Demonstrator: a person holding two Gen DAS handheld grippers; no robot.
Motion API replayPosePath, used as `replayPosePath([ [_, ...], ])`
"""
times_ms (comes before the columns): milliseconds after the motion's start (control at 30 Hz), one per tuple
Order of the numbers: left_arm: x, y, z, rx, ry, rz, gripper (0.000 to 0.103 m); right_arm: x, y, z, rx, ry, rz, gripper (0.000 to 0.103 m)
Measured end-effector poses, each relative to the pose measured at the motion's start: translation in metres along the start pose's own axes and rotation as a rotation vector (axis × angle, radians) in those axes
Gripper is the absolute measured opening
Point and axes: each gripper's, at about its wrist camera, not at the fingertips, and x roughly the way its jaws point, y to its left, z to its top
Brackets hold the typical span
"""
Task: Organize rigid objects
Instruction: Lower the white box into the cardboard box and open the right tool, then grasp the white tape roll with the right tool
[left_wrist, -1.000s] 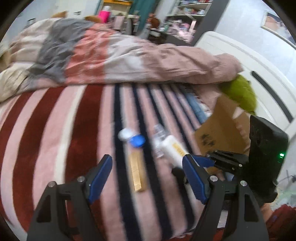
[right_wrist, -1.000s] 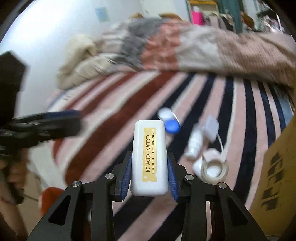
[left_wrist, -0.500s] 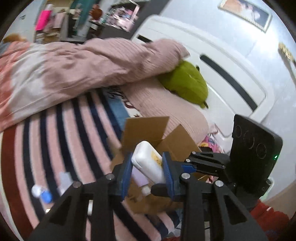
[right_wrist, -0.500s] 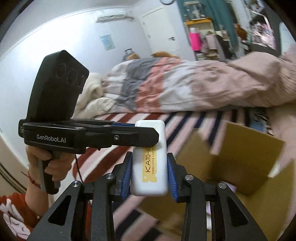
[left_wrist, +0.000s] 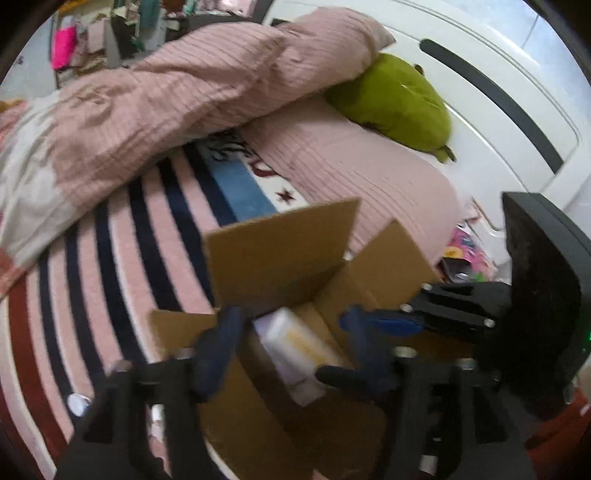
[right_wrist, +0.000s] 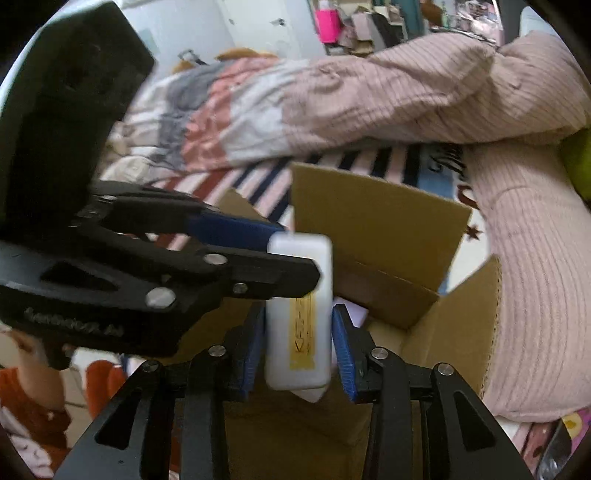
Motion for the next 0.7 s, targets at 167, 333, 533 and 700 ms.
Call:
replayPosePath([
  [167, -0.021, 0.008, -0.006, -0.023, -0.045, 0.008, 0.067, -0.007, 0.005, -0.002, -0.017, -0.031, -0.021, 0.045],
  [333, -0.055, 0.022, -0.024, -0.045, -0.111, 0.061, 0.068, -0.010, 0.016, 0.001, -0.036, -0.041, -0.034, 0.045],
  [533, -0.112, 0.062, -0.058, -0.115, -0.206, 0.145, 0.068, -0.024, 0.067, 0.009, -0.155, -0.147, 0.027, 0.045],
  [700, -0.146, 0.107, -0.104, -0.185, -0.256, 0.225, 0.073, -0.012, 0.134, 0.009, -0.284, -0.181, 0.151, 0.045],
])
